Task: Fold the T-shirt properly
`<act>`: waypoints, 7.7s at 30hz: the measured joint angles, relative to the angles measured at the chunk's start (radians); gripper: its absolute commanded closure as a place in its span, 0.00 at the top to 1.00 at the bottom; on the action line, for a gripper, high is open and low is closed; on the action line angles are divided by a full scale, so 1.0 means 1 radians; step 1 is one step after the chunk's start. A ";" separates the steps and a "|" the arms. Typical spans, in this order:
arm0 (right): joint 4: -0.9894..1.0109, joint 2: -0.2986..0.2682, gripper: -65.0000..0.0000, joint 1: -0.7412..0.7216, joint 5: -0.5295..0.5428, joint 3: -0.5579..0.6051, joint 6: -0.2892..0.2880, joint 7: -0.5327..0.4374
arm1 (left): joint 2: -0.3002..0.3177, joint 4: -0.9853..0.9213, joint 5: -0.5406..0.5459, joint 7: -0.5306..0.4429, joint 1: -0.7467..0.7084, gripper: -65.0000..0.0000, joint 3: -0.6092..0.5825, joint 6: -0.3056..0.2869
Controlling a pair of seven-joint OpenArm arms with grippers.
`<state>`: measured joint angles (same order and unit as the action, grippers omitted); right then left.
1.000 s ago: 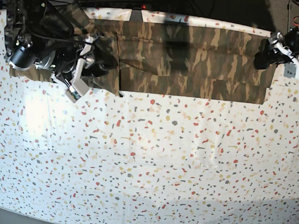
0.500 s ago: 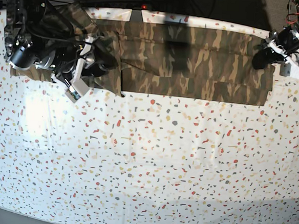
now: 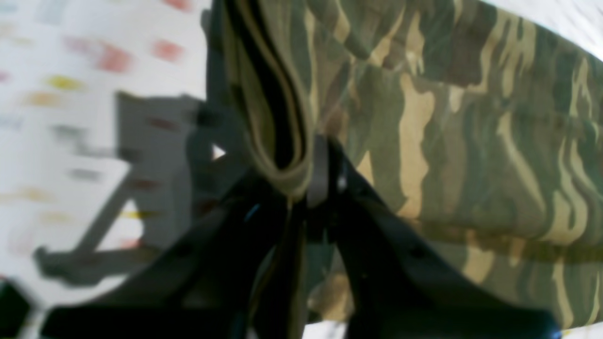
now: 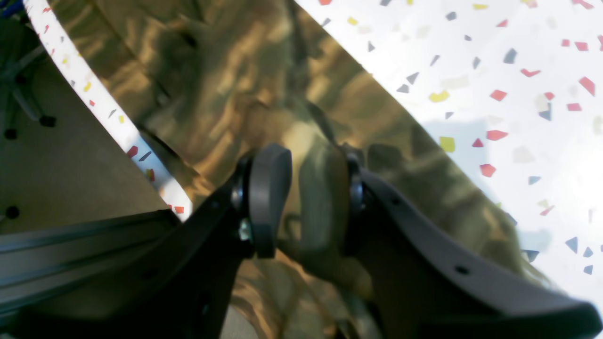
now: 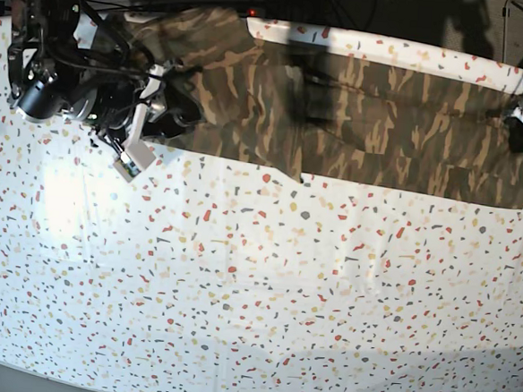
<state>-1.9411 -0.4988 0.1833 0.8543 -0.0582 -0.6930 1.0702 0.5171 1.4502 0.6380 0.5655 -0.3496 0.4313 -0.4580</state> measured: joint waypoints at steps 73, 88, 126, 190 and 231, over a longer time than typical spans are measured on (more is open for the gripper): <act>0.000 0.067 0.30 0.040 0.224 -0.266 -0.001 0.241 | -0.338 0.638 -0.594 -0.169 -0.191 0.42 -0.478 0.153; 0.006 -0.034 0.69 0.269 0.139 -0.587 0.000 0.239 | -0.337 0.633 -0.586 -0.196 -0.193 0.42 -0.439 0.152; 0.509 -0.105 0.71 0.146 0.270 -0.273 0.008 0.214 | -0.338 0.633 -0.513 -0.196 -0.193 0.42 -0.439 0.153; 0.517 -0.232 0.71 0.133 0.320 -0.225 -0.001 0.240 | -0.340 0.632 -0.513 -0.146 -0.196 0.42 -0.439 0.156; 0.514 -0.174 0.71 0.125 0.376 -0.229 -0.001 0.202 | -0.340 0.632 -0.513 -0.146 -0.196 0.42 -0.439 0.156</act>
<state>-1.4269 -0.6727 0.3080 1.2301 -0.2867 -0.6937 1.2720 0.1772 2.0823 0.1249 0.4191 -0.5453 -0.0082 -0.3019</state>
